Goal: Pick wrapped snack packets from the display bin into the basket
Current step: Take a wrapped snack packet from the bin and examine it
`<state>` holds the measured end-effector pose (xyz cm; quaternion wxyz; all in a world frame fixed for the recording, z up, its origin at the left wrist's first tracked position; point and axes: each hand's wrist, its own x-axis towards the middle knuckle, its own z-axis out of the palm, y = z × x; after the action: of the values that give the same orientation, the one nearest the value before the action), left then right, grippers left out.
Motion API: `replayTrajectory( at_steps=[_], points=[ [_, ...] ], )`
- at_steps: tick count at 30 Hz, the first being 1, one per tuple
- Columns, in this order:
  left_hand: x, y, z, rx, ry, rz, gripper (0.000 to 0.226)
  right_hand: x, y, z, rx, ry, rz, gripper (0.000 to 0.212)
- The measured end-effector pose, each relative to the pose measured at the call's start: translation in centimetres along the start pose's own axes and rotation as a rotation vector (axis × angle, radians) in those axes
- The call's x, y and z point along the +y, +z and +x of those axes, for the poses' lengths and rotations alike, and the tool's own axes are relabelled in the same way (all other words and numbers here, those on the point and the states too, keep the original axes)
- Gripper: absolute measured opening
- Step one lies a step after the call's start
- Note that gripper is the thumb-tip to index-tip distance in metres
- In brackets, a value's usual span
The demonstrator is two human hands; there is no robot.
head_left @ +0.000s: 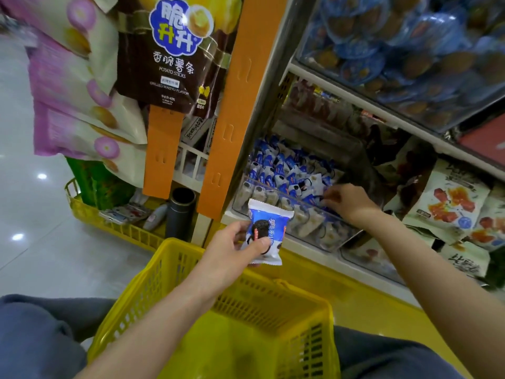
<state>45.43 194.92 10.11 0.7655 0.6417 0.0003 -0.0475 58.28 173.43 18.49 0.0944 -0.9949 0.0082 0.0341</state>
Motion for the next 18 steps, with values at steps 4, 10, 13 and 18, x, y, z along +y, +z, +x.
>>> replayTrajectory(
  at_steps=[4, 10, 13, 18],
  points=[
    [0.5, -0.2, -0.2, -0.006, -0.01, -0.049, 0.028, 0.0, 0.0, 0.6, -0.066, -0.026, -0.099, 0.016],
    [1.2, -0.1, -0.5, -0.005, 0.021, -0.076, 0.015, -0.2, -0.3, 0.4, -0.057, 0.003, -0.101, 0.008],
    [1.3, 0.0, -0.6, 0.013, 0.009, -0.074, 0.016, -0.2, -0.5, 0.0, -0.003, 0.016, -0.114, 0.015],
    [1.2, 0.0, -0.7, 0.03, -0.042, -0.046, 0.028, 0.1, -1.6, -0.6, 0.085, 0.057, -0.076, 0.017]
  ],
)
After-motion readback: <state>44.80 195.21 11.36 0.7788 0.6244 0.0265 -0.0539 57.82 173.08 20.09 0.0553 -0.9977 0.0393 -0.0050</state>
